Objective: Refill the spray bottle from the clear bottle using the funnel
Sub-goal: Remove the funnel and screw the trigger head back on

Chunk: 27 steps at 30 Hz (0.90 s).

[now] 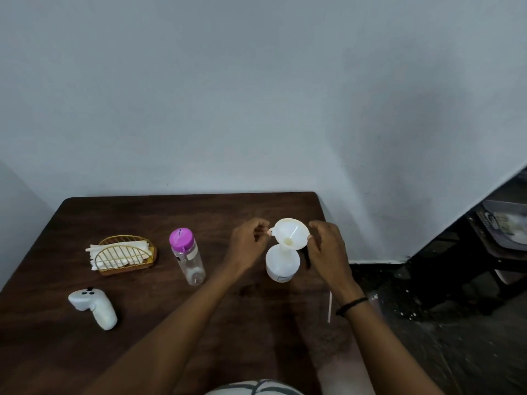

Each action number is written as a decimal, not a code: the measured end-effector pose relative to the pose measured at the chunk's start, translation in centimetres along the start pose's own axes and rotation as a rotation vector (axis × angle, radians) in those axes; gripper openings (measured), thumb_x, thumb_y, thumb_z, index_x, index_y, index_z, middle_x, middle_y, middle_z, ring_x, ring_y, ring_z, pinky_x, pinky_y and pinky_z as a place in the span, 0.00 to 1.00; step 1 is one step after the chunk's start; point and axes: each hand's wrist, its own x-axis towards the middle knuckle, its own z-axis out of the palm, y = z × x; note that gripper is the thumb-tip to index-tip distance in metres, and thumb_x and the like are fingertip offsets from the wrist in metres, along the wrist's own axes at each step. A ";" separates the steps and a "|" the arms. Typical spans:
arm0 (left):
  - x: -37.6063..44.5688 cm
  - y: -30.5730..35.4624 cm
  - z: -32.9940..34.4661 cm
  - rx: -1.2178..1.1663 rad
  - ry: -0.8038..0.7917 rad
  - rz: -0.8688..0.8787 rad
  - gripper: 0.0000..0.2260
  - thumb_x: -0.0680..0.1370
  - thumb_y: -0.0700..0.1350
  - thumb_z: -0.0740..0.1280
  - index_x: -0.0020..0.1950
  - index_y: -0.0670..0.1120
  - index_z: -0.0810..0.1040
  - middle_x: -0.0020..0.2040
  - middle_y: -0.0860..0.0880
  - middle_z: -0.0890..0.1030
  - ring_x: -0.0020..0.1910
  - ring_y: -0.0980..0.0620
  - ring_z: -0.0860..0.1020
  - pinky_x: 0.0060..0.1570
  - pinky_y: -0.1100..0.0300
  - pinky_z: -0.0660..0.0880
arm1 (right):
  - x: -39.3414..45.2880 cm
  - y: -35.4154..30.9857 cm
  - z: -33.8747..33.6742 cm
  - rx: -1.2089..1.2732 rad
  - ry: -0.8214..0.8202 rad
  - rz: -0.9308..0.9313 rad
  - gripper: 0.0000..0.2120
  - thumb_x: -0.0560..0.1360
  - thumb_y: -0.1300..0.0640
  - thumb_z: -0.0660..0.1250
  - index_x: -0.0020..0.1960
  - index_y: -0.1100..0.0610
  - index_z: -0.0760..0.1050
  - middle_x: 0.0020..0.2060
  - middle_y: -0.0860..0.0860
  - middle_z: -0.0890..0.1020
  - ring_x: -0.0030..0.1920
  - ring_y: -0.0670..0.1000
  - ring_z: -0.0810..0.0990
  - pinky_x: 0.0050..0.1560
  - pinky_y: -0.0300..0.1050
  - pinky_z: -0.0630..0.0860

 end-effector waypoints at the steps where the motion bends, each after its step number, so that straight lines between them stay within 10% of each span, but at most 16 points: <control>1: -0.1 -0.1 0.3 -0.026 -0.003 -0.042 0.07 0.76 0.42 0.71 0.54 0.45 0.82 0.48 0.52 0.84 0.47 0.56 0.82 0.49 0.56 0.80 | -0.4 0.5 0.1 0.002 -0.018 0.008 0.15 0.77 0.61 0.62 0.63 0.53 0.74 0.60 0.49 0.76 0.60 0.46 0.74 0.55 0.28 0.65; 8: -0.2 0.9 1.3 -0.303 -0.005 -0.226 0.06 0.78 0.36 0.67 0.53 0.42 0.81 0.44 0.45 0.85 0.40 0.51 0.85 0.40 0.57 0.82 | -1.4 1.7 0.8 0.015 -0.038 0.011 0.19 0.75 0.59 0.64 0.63 0.44 0.71 0.60 0.42 0.78 0.57 0.42 0.77 0.56 0.41 0.78; 19: 0.0 2.8 0.7 -0.449 0.082 -0.163 0.06 0.78 0.37 0.67 0.53 0.42 0.82 0.43 0.44 0.85 0.37 0.50 0.84 0.42 0.54 0.83 | -0.2 0.3 0.0 0.076 0.072 -0.058 0.16 0.77 0.61 0.66 0.64 0.52 0.75 0.56 0.40 0.75 0.52 0.36 0.74 0.51 0.23 0.69; 27: 0.3 2.5 -0.2 -0.468 0.183 -0.128 0.07 0.78 0.39 0.68 0.55 0.46 0.81 0.46 0.45 0.83 0.40 0.51 0.84 0.42 0.51 0.83 | 1.1 -1.9 0.4 0.148 0.057 -0.104 0.16 0.78 0.59 0.66 0.65 0.52 0.74 0.60 0.46 0.78 0.56 0.44 0.78 0.54 0.39 0.78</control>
